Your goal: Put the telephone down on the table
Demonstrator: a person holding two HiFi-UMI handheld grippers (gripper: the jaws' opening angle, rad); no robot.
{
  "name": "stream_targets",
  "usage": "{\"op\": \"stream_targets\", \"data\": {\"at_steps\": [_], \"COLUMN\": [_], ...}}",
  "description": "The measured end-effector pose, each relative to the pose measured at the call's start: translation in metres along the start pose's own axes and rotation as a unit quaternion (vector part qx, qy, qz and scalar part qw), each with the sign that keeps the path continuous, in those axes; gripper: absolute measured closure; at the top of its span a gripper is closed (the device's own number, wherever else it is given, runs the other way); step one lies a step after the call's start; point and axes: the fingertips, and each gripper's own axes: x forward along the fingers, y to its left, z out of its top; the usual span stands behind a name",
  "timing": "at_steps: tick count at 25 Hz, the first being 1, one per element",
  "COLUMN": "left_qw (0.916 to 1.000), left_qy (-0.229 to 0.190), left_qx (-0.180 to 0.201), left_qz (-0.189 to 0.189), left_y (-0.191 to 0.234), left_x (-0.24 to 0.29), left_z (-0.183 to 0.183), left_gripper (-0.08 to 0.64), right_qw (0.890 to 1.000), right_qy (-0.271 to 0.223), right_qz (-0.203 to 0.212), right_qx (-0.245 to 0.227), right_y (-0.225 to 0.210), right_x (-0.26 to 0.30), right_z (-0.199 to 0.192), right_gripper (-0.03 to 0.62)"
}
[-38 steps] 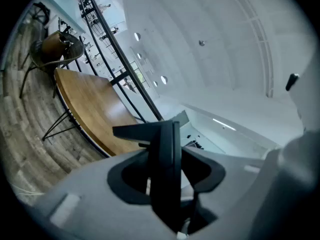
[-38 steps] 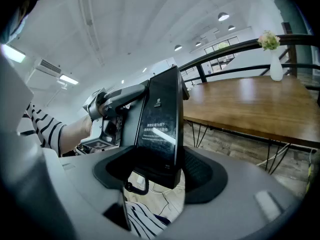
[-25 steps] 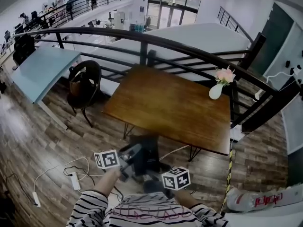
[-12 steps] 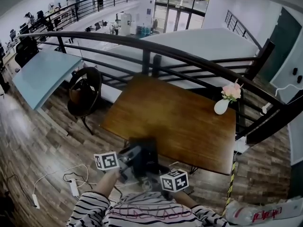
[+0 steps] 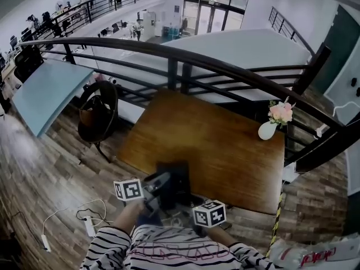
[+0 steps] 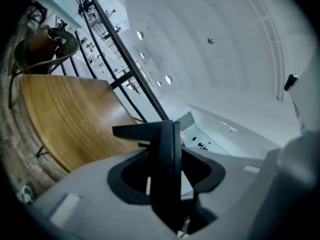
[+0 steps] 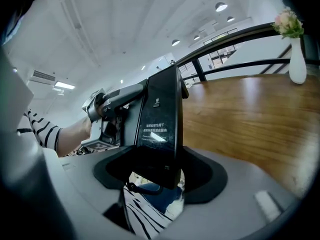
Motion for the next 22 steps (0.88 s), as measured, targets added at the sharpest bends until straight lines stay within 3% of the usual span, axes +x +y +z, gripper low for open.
{"op": "stream_targets", "data": {"at_steps": [5, 13, 22], "left_qw": [0.9993, 0.9939, 0.9812], "left_qy": [0.023, 0.092, 0.166], "left_qx": [-0.019, -0.015, -0.009], "left_qz": [-0.022, -0.059, -0.097], "left_y": [0.033, 0.081, 0.127], "left_x": [0.012, 0.036, 0.042], "left_z": [0.044, 0.133, 0.214], "left_gripper": [0.376, 0.376, 0.376], "right_qw": [0.999, 0.994, 0.98], "right_qy": [-0.013, -0.05, -0.1], "right_qz": [-0.03, -0.079, -0.129], "right_qx": [0.016, 0.062, 0.111], "right_y": [-0.006, -0.011, -0.001], "right_x": [0.039, 0.112, 0.191], "right_z": [0.037, 0.111, 0.174], "right_gripper": [0.307, 0.307, 0.307]}}
